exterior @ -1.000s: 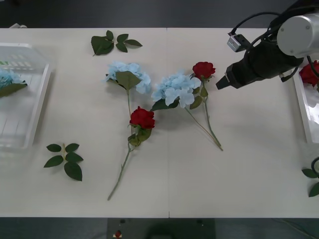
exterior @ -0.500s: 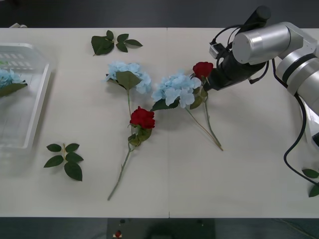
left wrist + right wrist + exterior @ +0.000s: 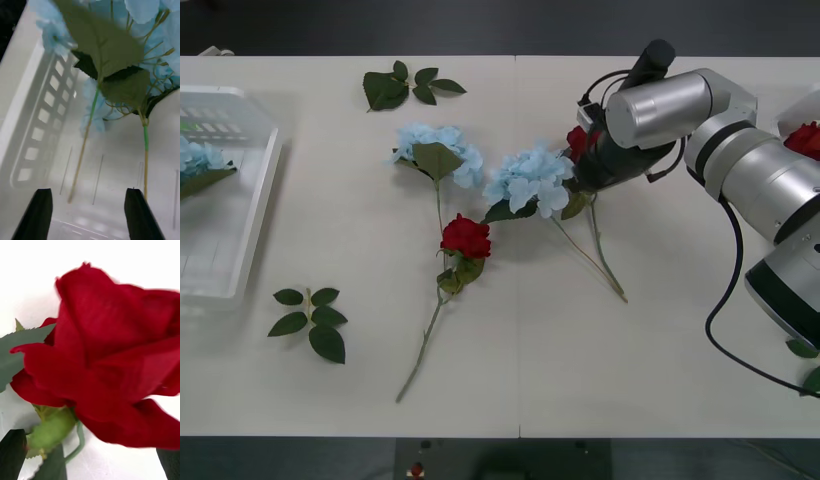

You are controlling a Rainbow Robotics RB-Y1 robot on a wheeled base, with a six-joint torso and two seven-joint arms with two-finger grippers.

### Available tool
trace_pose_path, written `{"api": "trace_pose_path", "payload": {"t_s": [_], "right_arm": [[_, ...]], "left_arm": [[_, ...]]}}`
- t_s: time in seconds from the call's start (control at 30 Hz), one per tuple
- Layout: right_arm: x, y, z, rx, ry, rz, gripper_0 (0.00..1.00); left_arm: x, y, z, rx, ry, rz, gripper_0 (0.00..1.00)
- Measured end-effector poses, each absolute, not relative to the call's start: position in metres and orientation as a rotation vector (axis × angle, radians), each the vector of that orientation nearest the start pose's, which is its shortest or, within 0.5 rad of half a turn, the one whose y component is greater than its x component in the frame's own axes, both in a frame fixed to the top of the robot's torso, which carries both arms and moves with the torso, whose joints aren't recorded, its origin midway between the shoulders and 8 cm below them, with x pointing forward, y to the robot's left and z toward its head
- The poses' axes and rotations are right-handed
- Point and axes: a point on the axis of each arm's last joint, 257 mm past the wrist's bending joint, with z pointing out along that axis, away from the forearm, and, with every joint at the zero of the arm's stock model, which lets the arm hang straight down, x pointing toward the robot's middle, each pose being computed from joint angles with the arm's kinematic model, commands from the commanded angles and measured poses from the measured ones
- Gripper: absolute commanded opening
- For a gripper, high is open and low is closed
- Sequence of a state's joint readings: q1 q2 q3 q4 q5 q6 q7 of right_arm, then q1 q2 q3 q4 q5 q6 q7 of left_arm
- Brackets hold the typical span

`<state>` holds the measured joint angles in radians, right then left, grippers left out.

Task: Put the red flowers into the right box and the blue flowers into the left box

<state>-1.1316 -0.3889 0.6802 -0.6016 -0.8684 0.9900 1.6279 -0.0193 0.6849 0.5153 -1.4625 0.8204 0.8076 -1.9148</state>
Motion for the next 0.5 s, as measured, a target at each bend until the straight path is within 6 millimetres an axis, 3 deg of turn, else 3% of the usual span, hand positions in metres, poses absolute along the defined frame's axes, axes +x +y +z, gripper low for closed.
{"api": "trace_pose_path", "payload": {"t_s": [0.07,0.1,0.2,0.27,0.4,0.5], "right_arm": [[0.635,-0.162,-0.276,-0.533,2.565,-0.017,0.98],[0.636,-0.161,-0.277,-0.533,2.56,-0.019,0.97],[0.636,-0.16,-0.28,-0.544,2.557,-0.039,0.9],[0.636,-0.158,-0.281,-0.55,2.557,-0.041,0.76],[0.636,-0.158,-0.281,-0.549,2.557,-0.041,0.47],[0.636,-0.158,-0.281,-0.55,2.557,-0.041,0.41]], "left_arm": [[0.459,0.585,-0.229,-0.219,2.153,0.137,0.96],[0.456,0.579,-0.233,-0.228,2.173,0.091,0.99],[0.446,0.554,-0.234,-0.249,2.22,-0.076,1.0],[0.438,0.534,-0.227,-0.214,2.259,-0.162,1.0],[0.429,0.486,-0.194,-0.05,2.283,-0.264,1.0],[0.426,0.444,-0.168,0.095,2.27,-0.33,1.0]]}}
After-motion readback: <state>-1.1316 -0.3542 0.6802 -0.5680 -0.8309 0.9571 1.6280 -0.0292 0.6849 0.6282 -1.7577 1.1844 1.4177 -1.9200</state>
